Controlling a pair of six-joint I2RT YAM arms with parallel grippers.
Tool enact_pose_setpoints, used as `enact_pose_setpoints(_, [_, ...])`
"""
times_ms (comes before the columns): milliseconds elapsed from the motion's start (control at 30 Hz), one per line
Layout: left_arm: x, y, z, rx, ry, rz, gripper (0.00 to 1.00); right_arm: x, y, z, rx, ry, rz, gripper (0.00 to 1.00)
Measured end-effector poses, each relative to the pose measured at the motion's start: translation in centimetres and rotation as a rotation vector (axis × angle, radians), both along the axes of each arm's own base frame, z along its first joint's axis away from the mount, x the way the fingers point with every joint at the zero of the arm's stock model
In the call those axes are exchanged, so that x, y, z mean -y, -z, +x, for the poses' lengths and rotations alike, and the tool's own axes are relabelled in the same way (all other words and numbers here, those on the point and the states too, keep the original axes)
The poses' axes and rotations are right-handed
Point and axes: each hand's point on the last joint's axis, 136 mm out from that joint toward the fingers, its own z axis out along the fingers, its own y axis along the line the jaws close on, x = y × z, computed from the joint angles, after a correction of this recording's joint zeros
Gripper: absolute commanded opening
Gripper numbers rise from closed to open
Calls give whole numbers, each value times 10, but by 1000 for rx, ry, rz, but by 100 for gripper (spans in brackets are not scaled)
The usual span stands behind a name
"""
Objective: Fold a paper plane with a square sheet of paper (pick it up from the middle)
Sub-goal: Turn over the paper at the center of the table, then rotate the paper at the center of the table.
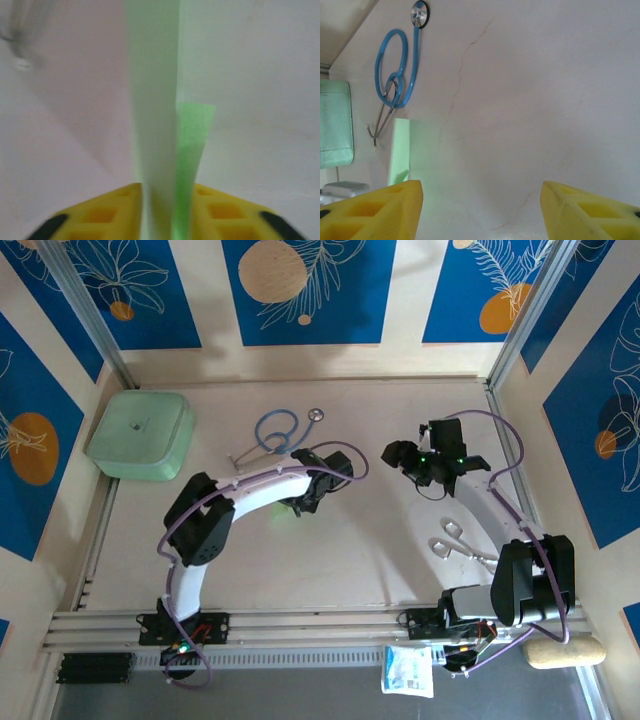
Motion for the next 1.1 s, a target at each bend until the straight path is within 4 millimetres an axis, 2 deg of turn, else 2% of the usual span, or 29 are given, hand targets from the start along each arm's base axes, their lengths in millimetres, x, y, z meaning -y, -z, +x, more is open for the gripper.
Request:
enact_pose_setpoints(133, [19, 23, -5, -103, -46, -194, 50, 1, 2, -1, -9, 6, 13, 64])
enact_pose_setpoints(233, [21, 33, -7, -174, -90, -324, 59, -1, 1, -1, -7, -1, 24, 64])
enact_pose_setpoints(300, [23, 27, -6, -192, -112, -418, 64, -5, 2, -1, -11, -13, 30, 64])
enact_pose_setpoints(367, [23, 12, 0, -178, -131, -516, 69, -10, 6, -2, -24, -28, 31, 64])
enact_pose_setpoints(433, [16, -10, 7, -138, -155, -612, 74, -24, 14, -3, -51, -67, 30, 64])
enact_pose_setpoints(500, [2, -31, 15, -79, -184, -689, 81, -45, 22, -5, -77, -123, 30, 64])
enact_pose_setpoints(567, [-17, -43, 19, -30, -231, -732, 86, -70, 30, -10, -104, -189, 31, 63])
enact_pose_setpoints(700, [-66, -50, 18, 49, -342, -770, 100, -131, 44, -23, -154, -338, 32, 60])
enact_pose_setpoints(833, [-107, -48, 6, 110, -439, -771, 99, -188, 58, -34, -197, -464, 38, 57])
enact_pose_setpoints(933, [-128, -48, -2, 147, -489, -783, 99, -226, 69, -39, -227, -543, 35, 55])
enact_pose_setpoints(1033, [-142, -46, -8, 177, -532, -799, 99, -254, 79, -41, -249, -592, 29, 54])
enact_pose_setpoints(1100, [-148, -43, -11, 182, -553, -807, 99, -264, 87, -42, -267, -610, 23, 54])
